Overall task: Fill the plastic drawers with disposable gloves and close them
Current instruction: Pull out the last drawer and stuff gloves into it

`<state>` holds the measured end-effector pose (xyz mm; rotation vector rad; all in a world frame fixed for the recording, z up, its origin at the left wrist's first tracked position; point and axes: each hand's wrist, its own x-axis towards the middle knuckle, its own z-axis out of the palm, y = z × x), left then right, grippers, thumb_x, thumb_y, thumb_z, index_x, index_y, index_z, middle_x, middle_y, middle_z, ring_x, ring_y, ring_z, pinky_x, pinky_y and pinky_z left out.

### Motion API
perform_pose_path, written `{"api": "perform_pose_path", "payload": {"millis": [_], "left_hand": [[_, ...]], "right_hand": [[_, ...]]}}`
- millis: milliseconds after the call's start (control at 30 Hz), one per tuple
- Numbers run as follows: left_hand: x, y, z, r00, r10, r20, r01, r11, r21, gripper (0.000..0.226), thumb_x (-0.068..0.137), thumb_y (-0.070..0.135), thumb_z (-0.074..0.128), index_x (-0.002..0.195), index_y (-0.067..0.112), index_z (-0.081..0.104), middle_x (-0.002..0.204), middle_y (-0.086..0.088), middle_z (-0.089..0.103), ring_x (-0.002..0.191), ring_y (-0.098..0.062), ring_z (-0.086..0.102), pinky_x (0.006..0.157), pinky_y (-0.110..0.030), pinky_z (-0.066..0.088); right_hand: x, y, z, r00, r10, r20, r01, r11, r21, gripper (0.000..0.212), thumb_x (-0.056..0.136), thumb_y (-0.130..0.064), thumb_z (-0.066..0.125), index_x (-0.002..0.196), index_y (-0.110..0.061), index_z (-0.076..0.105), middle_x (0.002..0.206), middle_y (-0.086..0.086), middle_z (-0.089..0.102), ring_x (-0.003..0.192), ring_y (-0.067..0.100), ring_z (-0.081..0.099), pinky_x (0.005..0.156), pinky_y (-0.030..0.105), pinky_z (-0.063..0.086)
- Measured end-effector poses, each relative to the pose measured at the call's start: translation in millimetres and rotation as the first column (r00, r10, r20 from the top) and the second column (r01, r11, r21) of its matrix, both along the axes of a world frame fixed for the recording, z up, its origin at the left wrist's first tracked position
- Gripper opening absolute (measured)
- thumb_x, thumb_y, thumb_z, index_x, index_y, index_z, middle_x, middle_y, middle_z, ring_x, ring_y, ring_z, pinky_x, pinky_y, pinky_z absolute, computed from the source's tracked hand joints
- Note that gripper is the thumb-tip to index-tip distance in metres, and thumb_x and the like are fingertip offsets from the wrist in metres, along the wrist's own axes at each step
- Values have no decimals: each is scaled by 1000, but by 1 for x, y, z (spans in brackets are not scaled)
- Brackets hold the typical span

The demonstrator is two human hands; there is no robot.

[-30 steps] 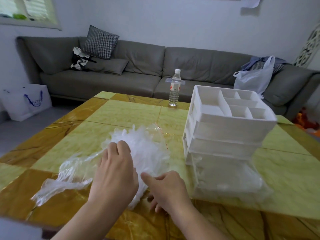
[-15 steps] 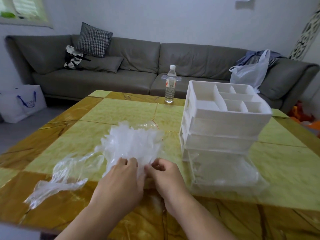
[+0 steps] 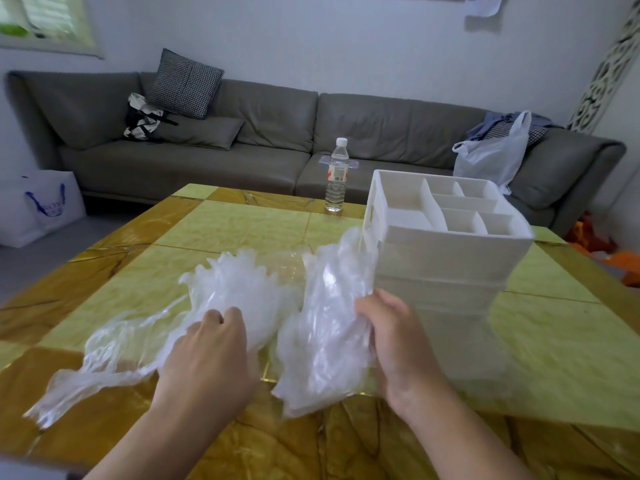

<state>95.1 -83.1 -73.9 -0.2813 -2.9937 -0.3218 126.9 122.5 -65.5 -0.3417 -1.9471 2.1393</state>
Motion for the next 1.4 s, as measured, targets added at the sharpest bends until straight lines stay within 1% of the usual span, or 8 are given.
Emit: {"api": "perform_pose_path", "payload": {"millis": [133,233,333,433,567,733,1133,1400], "left_hand": [[18,16,24,997,22,69,-51,889,455,43,97,64,49,90,23,61,82,12,65,71,-7,61,62,-28,48],[31,31,46,718,-378,585,-489,324,809,68,81,76,58,95,11,74,93,-12,80,76,-26,77,80,-45,60],[40,45,41,678,-613,406,-514,-1,858,56,77,51,76,115,9,75,113,-19,77,99,-37,76,90,-50,60],[34,53,24,874,-376,309,-327,17,945,38,72,20,91,99,-3,77,102,-31,75,94,-51,73,85,-51,57],[30,55,16,943,-202,264,-249,99,964,47,65,31,94,97,1,76,87,-20,79,83,-41,77,82,-56,61],[33,62,8,967,-134,216,-182,227,957,48,60,40,94,87,5,77,79,-17,78,74,-39,77,75,-63,61],[35,60,5,978,-144,150,-84,385,919,6,79,24,87,76,23,82,69,-9,77,70,-30,77,73,-53,61],[35,60,9,990,-27,137,-120,349,929,37,72,35,94,75,3,76,69,-14,75,70,-36,74,66,-53,59]], "right_hand": [[12,29,21,993,52,-105,-79,961,-267,25,76,-19,64,97,-7,68,86,16,55,81,35,50,69,42,40],[16,37,23,981,95,-169,-149,926,-347,30,79,-19,64,104,-6,71,97,21,58,93,41,50,81,53,36],[19,34,19,973,139,-181,-185,947,-264,33,81,-16,57,103,-2,76,103,29,72,92,45,67,81,50,52],[23,31,17,986,90,-142,-114,979,-169,35,79,-16,60,104,0,78,105,31,75,95,47,73,77,46,57],[25,41,15,994,-68,-87,53,984,-168,19,73,-16,70,88,-5,71,90,19,74,78,35,68,61,38,54],[33,38,20,997,29,73,-13,978,-210,22,89,-21,79,105,-6,78,101,17,81,77,30,76,54,32,54],[28,67,28,912,-396,-104,371,908,-195,7,93,-11,78,91,-9,72,80,7,73,65,20,65,51,32,49],[30,61,31,957,-285,-42,241,871,-429,29,95,-34,74,99,-6,70,76,7,70,69,23,69,61,36,61]]}}
